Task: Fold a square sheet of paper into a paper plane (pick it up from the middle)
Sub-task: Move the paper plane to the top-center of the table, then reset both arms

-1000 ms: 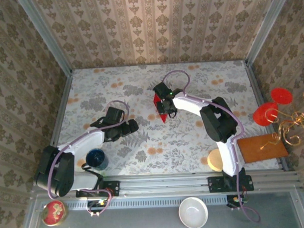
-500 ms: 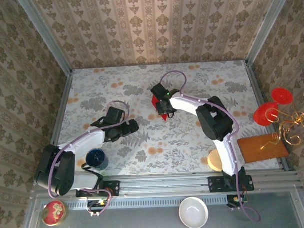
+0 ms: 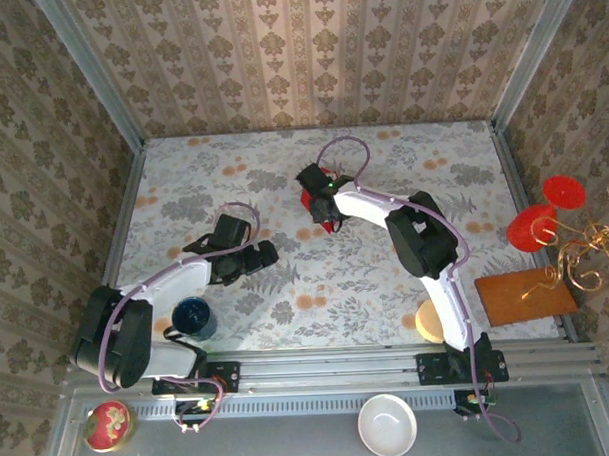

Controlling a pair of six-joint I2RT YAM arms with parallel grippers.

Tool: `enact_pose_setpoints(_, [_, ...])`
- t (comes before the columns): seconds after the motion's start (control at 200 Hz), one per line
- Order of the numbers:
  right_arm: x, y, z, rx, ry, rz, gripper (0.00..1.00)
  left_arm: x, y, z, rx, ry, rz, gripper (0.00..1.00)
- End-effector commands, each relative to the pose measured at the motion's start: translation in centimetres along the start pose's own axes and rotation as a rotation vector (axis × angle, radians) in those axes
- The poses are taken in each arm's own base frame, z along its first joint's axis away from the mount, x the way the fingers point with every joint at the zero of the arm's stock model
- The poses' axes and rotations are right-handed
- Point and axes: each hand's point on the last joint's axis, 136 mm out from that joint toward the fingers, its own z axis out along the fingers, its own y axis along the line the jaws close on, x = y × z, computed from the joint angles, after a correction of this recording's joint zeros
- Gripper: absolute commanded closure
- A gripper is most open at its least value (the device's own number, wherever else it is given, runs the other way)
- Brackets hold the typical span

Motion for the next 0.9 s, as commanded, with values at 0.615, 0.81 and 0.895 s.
enact_pose_setpoints(0.615, [-4.6, -1.6, -10.5, -0.153, -0.138, 0.03, 0.42, -7.7, -1.0, -7.5, 0.001, -0.263, 0.037, 0.0])
enact_pose_setpoints(0.81, [-5.1, -7.2, -14.7, -0.123, -0.323, 0.067, 0.28, -11.1, 2.1, -11.1, -0.088, -0.444, 0.05, 0.0])
enact_pose_setpoints(0.895, [-4.4, -10.5, -15.7, -0.055, -0.413, 0.073, 0.21, -12.4, 4.1, -12.6, -0.163, -0.533, 0.057, 0.0])
